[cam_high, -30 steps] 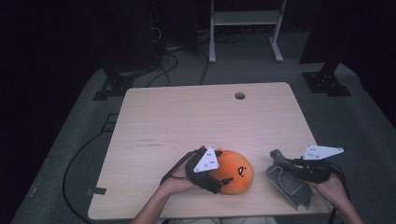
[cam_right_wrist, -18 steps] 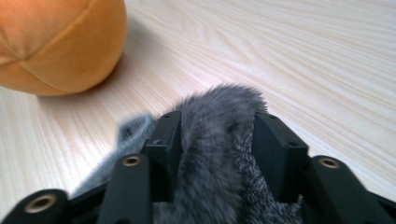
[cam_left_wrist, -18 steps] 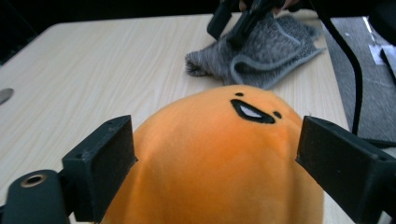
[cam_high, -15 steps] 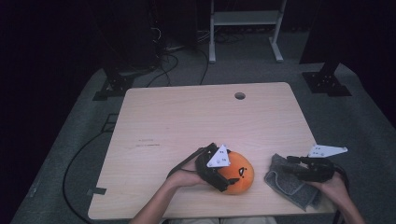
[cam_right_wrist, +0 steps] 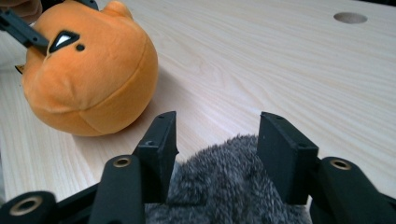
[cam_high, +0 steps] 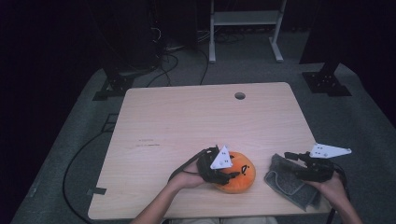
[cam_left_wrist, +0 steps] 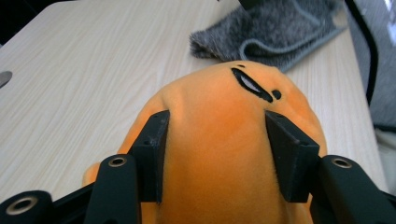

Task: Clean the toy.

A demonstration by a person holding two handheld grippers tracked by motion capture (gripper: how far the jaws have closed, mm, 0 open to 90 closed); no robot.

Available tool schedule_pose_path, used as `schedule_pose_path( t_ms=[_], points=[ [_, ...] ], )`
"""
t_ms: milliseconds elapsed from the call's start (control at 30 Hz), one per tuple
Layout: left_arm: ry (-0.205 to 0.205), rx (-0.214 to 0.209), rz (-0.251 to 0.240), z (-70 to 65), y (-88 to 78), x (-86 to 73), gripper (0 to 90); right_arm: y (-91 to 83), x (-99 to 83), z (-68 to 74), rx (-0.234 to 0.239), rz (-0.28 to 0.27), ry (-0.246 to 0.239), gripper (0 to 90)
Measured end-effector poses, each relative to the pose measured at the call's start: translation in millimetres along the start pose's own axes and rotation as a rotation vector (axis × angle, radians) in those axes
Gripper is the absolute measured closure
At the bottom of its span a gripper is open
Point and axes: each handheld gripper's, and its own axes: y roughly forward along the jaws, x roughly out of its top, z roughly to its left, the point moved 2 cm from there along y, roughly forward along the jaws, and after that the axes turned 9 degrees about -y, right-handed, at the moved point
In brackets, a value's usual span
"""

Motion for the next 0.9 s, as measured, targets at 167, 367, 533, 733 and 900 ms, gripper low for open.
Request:
schedule_pose_path(
  t_ms=[167,367,533,733,900],
  points=[
    [-0.062,0.069,-0.041,28.4,-10.5,3.0,45.7,5.9,2.4,1.1,0.007,0.008,-0.010,45.8],
    [-0.128,0.166,-0.041,58.3,-9.1,0.7,43.6,9.9,3.9,-0.5,0.004,0.009,-0.009,45.2],
    [-0.165,0.155,-0.012,61.7,-2.6,-8.3,36.4,8.7,5.7,-0.5,-0.001,-0.002,-0.008,43.5],
    [-0.213,0.169,-0.080,60.9,-29.1,-9.1,17.6,6.4,4.5,-1.7,-0.014,-0.004,0.005,40.5],
    [-0.231,0.197,-0.086,58.1,-49.6,-23.0,14.9,6.2,4.4,-1.0,-0.020,0.001,0.011,39.4]
  ],
)
